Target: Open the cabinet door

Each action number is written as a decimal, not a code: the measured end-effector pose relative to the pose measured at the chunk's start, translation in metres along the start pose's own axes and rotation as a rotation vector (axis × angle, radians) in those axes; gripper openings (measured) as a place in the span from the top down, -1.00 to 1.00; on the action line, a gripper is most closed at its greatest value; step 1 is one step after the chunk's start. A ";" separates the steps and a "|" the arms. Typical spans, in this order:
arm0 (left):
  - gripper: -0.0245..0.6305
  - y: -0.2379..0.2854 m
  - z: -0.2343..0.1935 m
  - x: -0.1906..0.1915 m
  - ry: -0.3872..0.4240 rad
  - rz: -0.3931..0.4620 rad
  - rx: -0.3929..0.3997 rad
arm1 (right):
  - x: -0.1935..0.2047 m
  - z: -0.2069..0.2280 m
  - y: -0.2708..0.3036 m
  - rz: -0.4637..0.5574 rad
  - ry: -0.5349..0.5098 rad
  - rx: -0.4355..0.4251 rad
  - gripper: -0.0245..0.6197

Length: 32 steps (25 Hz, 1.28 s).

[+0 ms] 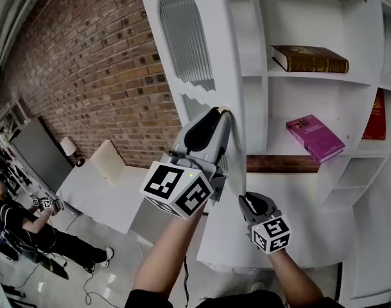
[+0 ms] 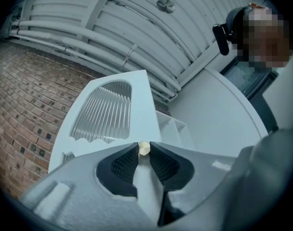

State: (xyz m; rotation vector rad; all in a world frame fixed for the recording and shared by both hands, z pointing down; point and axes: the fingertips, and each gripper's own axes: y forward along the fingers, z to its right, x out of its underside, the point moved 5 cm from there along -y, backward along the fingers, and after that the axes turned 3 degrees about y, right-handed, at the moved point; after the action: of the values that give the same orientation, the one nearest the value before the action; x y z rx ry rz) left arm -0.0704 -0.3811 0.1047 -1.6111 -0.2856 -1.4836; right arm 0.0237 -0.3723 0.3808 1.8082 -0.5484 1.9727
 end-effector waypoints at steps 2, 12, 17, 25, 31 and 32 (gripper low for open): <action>0.68 -0.010 -0.004 -0.006 -0.036 0.010 0.017 | 0.000 -0.014 0.000 0.004 0.004 0.016 0.73; 0.67 -0.071 -0.040 -0.031 -0.180 0.027 0.102 | 0.007 -0.098 0.009 0.004 -0.025 0.084 0.74; 0.67 -0.092 -0.058 -0.041 -0.225 0.022 0.146 | 0.009 -0.129 0.018 0.003 -0.023 0.124 0.74; 0.65 -0.127 -0.093 -0.049 -0.339 0.057 0.164 | 0.013 -0.176 0.043 -0.003 -0.024 0.182 0.74; 0.65 -0.137 -0.106 -0.051 -0.374 0.070 0.179 | 0.015 -0.192 0.053 0.008 -0.012 0.185 0.74; 0.65 -0.139 -0.109 -0.051 -0.380 0.073 0.179 | 0.015 -0.194 0.055 0.007 -0.013 0.184 0.74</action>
State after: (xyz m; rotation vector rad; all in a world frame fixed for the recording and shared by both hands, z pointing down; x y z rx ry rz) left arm -0.2533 -0.3608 0.1080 -1.7291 -0.5512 -1.0579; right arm -0.1694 -0.3124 0.3790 1.9310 -0.3885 2.0769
